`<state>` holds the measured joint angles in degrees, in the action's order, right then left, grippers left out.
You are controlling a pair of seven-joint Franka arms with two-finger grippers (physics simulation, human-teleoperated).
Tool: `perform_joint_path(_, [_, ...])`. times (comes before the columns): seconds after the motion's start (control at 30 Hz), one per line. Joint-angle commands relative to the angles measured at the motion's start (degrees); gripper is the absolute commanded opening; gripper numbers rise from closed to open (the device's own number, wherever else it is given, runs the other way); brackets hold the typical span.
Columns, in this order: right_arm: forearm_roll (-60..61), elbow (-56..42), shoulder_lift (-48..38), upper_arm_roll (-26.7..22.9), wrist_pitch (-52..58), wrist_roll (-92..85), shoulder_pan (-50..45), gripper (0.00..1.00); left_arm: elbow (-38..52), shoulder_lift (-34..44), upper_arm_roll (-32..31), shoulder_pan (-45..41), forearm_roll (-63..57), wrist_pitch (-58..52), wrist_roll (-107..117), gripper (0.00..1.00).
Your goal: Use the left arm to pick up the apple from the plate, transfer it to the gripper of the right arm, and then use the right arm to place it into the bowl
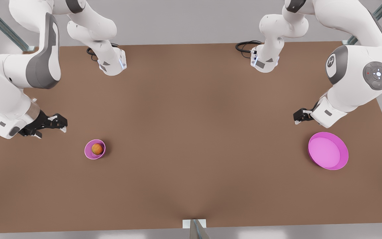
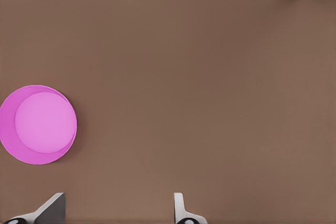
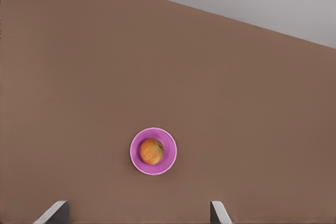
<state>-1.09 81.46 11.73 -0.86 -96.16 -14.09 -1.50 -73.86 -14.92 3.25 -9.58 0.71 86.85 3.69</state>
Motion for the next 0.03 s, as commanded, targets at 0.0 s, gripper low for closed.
perform_joint_path(0.0, [1.0,0.45,0.04,0.07,0.45,17.52,-0.26,1.0,0.03,0.07,0.0,0.0,-0.01,-0.02,3.26,1.0])
